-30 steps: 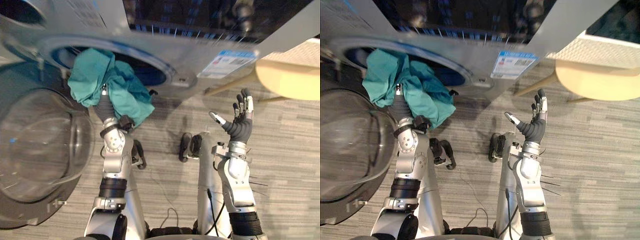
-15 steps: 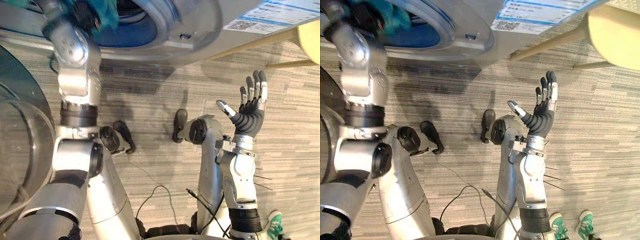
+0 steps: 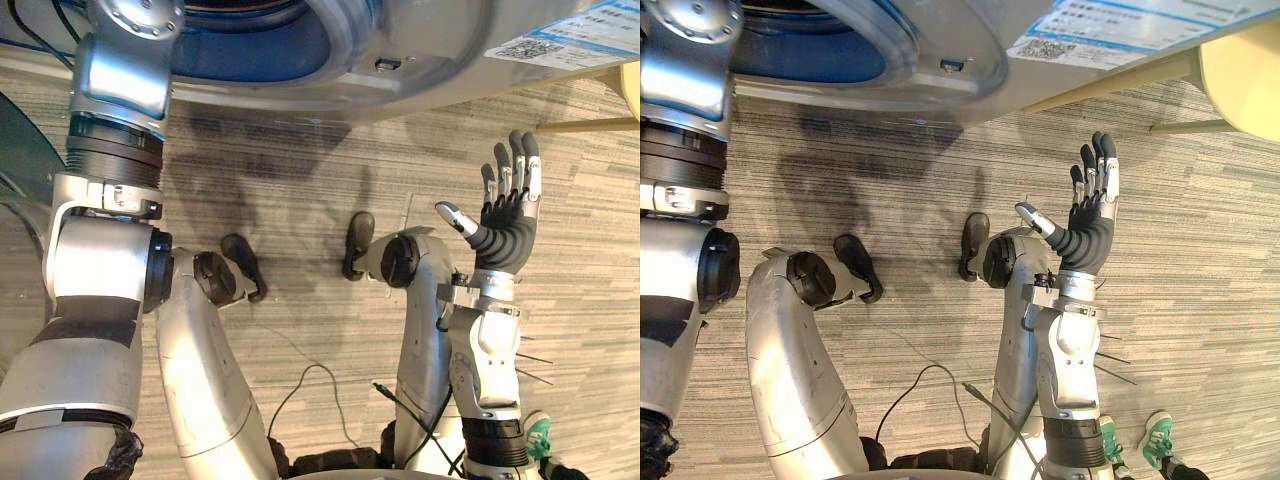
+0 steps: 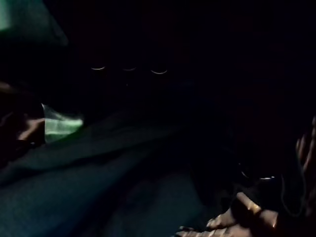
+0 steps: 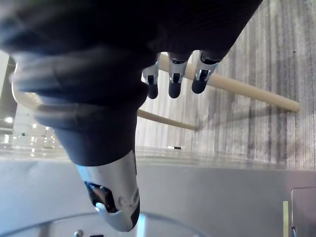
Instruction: Pick up the laundry basket with both hands and put the clothes into the washing machine.
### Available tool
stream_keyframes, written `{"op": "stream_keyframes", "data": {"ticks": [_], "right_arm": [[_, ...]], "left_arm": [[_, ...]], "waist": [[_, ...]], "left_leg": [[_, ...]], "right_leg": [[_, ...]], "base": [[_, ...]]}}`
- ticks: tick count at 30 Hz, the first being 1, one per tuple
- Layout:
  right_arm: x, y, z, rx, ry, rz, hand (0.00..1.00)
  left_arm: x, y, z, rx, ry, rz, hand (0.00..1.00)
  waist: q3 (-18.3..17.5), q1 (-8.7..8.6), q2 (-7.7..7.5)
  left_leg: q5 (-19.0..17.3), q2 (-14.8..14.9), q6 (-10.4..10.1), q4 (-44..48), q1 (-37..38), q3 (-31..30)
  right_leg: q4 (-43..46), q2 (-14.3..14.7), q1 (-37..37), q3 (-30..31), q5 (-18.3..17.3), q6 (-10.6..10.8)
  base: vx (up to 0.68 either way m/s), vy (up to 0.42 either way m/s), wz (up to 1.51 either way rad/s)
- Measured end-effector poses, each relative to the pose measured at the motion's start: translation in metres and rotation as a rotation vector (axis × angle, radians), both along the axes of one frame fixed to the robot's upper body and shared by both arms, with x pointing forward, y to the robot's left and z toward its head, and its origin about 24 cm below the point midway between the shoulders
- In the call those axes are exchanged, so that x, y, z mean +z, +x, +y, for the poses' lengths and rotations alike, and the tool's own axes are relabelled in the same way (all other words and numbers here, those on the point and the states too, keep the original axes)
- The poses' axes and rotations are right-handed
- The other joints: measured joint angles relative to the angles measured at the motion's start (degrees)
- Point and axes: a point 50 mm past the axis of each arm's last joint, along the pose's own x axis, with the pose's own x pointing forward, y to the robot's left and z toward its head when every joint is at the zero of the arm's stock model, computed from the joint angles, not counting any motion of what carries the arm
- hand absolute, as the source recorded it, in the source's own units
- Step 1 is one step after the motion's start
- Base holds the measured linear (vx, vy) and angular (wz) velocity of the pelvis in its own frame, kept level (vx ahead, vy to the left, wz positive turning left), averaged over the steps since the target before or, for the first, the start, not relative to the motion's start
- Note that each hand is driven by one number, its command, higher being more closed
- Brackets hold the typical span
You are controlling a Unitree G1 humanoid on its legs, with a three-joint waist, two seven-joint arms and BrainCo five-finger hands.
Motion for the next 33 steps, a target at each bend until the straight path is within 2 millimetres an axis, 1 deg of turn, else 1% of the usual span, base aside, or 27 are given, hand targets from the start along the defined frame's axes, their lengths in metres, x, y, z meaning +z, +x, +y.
{"op": "stream_keyframes", "data": {"ticks": [2, 5, 10, 12, 15, 17, 19, 21, 23, 24, 25, 27, 28, 29, 30, 31, 33], "right_arm": [[0.0, 0.0, 0.0, 0.017, -0.003, -0.003, 0.0], [0.0, 0.0, -0.001, 0.042, 0.0, -0.006, 0.0], [0.0, 0.0, -0.004, 0.044, 0.013, -0.005, 0.0], [0.0, 0.0, -0.004, 0.041, 0.011, -0.007, 0.0], [0.0, 0.0, -0.005, 0.037, 0.011, -0.006, 0.0], [0.0, 0.0, -0.005, 0.032, 0.009, -0.006, 0.0], [0.0, -0.001, -0.006, 0.024, 0.0, -0.004, 0.0], [-0.003, -0.003, -0.007, 0.005, -0.031, 0.011, 0.0], [-0.004, -0.006, -0.008, -0.008, -0.05, 0.018, 0.0], [-0.001, -0.007, -0.007, -0.015, -0.066, 0.008, 0.0], [0.0, -0.008, -0.008, -0.017, -0.067, 0.003, 0.0], [-0.001, -0.008, -0.011, -0.039, -0.077, 0.019, 0.0], [-0.002, -0.007, -0.011, -0.045, -0.084, 0.025, 0.0], [-0.004, -0.008, -0.011, -0.051, -0.095, 0.043, 0.0], [-0.01, -0.008, -0.012, -0.054, -0.1, 0.076, 0.0], [-0.014, -0.009, -0.013, -0.057, -0.1, 0.091, 0.0], [-0.031, -0.007, -0.014, -0.06, -0.099, 0.177, 0.0]], "left_arm": [[-0.004, 0.004, -0.003, 0.057, 0.061, 0.038, 0.0], [-0.004, 0.005, -0.001, 0.113, 0.113, 0.063, 0.0], [-0.004, 0.006, 0.001, 0.123, 0.143, 0.099, 0.0], [-0.007, 0.001, 0.004, 0.125, 0.139, 0.077, 0.0], [-0.022, -0.008, 0.013, 0.121, 0.145, 0.042, 0.0], [-0.046, -0.016, 0.024, 0.087, 0.086, 0.029, 0.0], [-0.061, -0.021, 0.031, 0.072, 0.054, 0.028, 0.0], [-0.084, -0.028, 0.037, 0.05, -0.005, 0.024, 0.0], [-0.099, -0.037, 0.038, 0.026, -0.055, 0.007, 0.0], [-0.111, -0.043, 0.04, 0.022, -0.087, 0.002, 0.0], [-0.117, -0.045, 0.04, 0.018, -0.102, 0.008, 0.0], [-0.143, -0.049, 0.035, -0.016, -0.153, 0.058, 0.0], [-0.153, -0.049, 0.033, -0.024, -0.17, 0.079, 0.0], [-0.175, -0.051, 0.031, -0.06, -0.224, 0.132, 0.0], [-0.202, -0.051, 0.026, -0.093, -0.29, 0.205, 0.0], [-0.215, -0.053, 0.023, -0.111, -0.328, 0.244, 0.0], [-0.266, -0.063, 0.012, -0.187, -0.474, 0.383, 0.0]], "waist": [[0.0, -0.01, -0.01], [0.0, 0.09, -0.02], [0.0, 0.96, -0.03], [0.0, 1.08, -0.03], [-0.1, 1.37, 0.0], [-0.1, 1.48, -0.05], [-0.3, 1.56, -0.17], [-0.4, 2.72, -0.14], [-0.6, 3.38, -0.09], [-0.9, 3.36, -0.07], [-1.0, 3.34, -0.02], [-2.5, 3.57, -0.04], [-3.0, 3.63, -0.04], [-4.2, 3.85, 0.11], [-5.7, 4.29, 0.08], [-6.1, 4.51, 0.08], [-6.6, 5.02, 0.21]], "left_leg": [[0.1, -0.2, 0.1, 0.0, 0.0, 0.0], [0.4, -0.4, 0.0, 0.0, 0.1, -0.2], [0.5, -0.4, 0.0, 0.1, 1.0, -0.3], [0.5, -0.4, 0.0, 0.1, 1.5, -0.4], [0.5, -0.5, 0.0, -0.3, 2.9, -0.4], [0.5, -0.5, 0.0, -0.7, 4.6, -0.4], [0.6, -0.5, -0.1, -1.2, 5.8, -0.3], [0.7, -0.6, -0.4, -1.9, 7.9, -0.3], [0.8, -0.9, -0.6, -2.4, 9.2, -0.4], [0.9, -1.2, -0.8, -2.7, 10.0, -0.6], [1.0, -1.3, -0.9, -2.8, 10.4, -0.7], [1.2, -1.7, -1.4, -4.3, 12.0, -1.1], [1.3, -1.6, -1.5, -4.8, 12.5, -1.2], [1.5, -1.7, -1.9, -6.3, 13.9, -1.0], [1.8, -1.8, -2.4, -8.2, 15.7, -0.6], [1.9, -2.0, -2.7, -9.5, 17.1, -0.5], [3.1, -2.8, -3.9, -15.0, 24.3, -0.5]], "right_leg": [[0.2, 0.0, 0.0, 0.0, 0.0, 0.0], [0.3, -0.1, 0.2, 0.0, 0.0, 0.0], [0.5, -0.1, 1.1, 0.0, 0.0, 0.0], [0.4, -0.1, 1.7, 0.0, 0.0, 0.0], [0.1, -0.1, 3.1, -0.1, 0.0, 0.0], [-0.2, -0.2, 4.9, -0.2, -0.3, 0.1], [-0.5, -0.2, 6.0, -0.2, -0.4, 0.0], [-0.8, -0.2, 8.0, -0.3, -0.9, -0.3], [-0.8, -0.5, 9.3, -0.5, -1.4, -0.5], [-0.8, -0.8, 10.2, -0.7, -1.9, -0.3], [-0.8, -0.9, 10.7, -0.8, -2.1, -0.3], [-1.9, -1.0, 12.6, -1.5, -2.6, -0.6], [-2.4, -1.0, 13.2, -1.7, -2.6, -0.6], [-3.6, -0.9, 14.5, -2.0, -2.6, -0.6], [-5.2, -0.9, 16.1, -2.1, -2.6, -0.6], [-6.1, -0.9, 17.3, -2.2, -2.6, -0.7], [-10.7, -1.0, 24.7, -3.5, -2.5, -1.1]], "base": [[0.01, -0.007, 0.05], [0.0, -0.012, 0.04], [0.0, -0.006, 0.02], [0.0, 0.0, 0.0], [0.01, -0.004, 0.01], [0.02, -0.02, 0.06], [0.02, -0.025, 0.06], [0.02, -0.034, 0.09], [0.02, -0.044, 0.16], [0.02, -0.041, 0.18], [0.02, -0.041, 0.18], [0.03, -0.053, 0.13], [0.04, -0.061, 0.06], [0.06, -0.05, 0.05], [0.07, -0.053, 0.08], [0.09, -0.059, 0.15], [0.11, -0.074, 0.24]]}}
